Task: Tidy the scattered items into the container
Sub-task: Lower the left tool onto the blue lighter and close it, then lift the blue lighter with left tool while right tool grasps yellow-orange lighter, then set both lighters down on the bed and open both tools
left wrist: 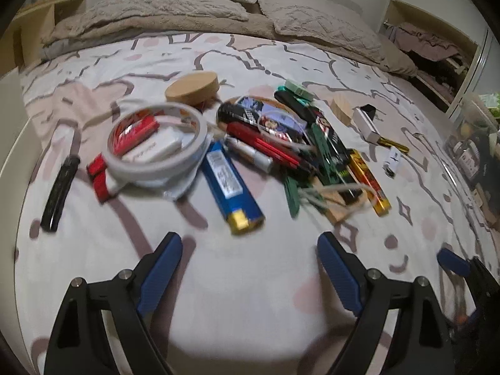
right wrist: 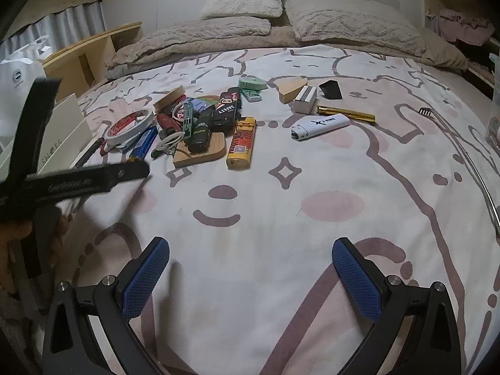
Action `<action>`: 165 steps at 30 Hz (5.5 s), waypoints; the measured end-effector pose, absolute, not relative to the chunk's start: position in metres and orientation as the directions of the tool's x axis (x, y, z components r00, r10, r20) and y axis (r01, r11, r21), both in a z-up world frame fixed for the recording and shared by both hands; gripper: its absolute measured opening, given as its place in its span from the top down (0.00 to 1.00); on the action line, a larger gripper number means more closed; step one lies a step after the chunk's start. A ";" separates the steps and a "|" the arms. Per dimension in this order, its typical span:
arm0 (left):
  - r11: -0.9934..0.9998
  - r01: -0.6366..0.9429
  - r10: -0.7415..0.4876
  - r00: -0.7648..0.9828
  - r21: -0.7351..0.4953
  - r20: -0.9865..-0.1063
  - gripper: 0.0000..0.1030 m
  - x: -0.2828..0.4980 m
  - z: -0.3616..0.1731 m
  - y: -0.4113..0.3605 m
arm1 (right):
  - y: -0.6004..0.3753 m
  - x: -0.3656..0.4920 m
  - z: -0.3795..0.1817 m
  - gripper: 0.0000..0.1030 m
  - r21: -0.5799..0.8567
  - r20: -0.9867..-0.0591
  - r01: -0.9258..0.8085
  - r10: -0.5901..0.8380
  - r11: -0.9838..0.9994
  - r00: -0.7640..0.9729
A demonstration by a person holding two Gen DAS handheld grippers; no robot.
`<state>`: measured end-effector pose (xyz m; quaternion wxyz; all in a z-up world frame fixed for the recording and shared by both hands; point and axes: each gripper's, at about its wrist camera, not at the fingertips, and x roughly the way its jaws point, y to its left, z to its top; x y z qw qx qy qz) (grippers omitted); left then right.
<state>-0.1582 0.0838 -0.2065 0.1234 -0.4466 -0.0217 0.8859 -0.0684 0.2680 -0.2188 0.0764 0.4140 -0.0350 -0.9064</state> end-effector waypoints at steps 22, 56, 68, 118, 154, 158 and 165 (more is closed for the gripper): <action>-0.969 -0.186 0.246 -0.613 -0.165 -0.751 0.71 -0.166 -0.208 0.073 | 0.258 -0.070 -0.228 0.00 0.066 -0.757 0.112 -0.122 -0.992 -0.642; -0.844 -0.536 0.322 -0.494 -0.009 -0.808 0.76 0.002 -0.200 0.058 | 0.257 -0.103 -0.203 0.46 0.103 -0.739 0.095 -0.140 -0.990 -0.659; -0.801 -0.598 0.372 -0.463 -0.027 -0.805 0.76 0.034 -0.197 0.053 | 0.243 -0.147 -0.218 0.69 0.048 -0.774 0.080 -0.088 -0.996 -0.626; -0.851 -0.524 0.285 -0.506 0.028 -0.814 0.41 0.033 -0.198 0.033 | 0.228 0.047 -0.211 0.46 -0.075 -0.760 0.294 -0.137 -0.953 -0.635; -0.952 -0.306 0.165 -0.577 0.024 -0.800 0.19 -0.017 -0.204 0.001 | 0.304 -0.006 -0.228 0.00 -0.020 -0.761 0.033 -0.006 -0.999 -0.648; -0.930 -0.366 0.232 -0.547 -0.019 -0.804 0.19 -0.007 -0.200 0.008 | 0.306 -0.004 -0.229 0.00 -0.011 -0.754 0.037 -0.016 -0.999 -0.657; -0.893 -0.443 0.319 -0.502 -0.077 -0.804 0.05 -0.008 -0.199 0.042 | 0.303 -0.002 -0.230 0.00 -0.030 -0.741 0.035 -0.001 -0.999 -0.671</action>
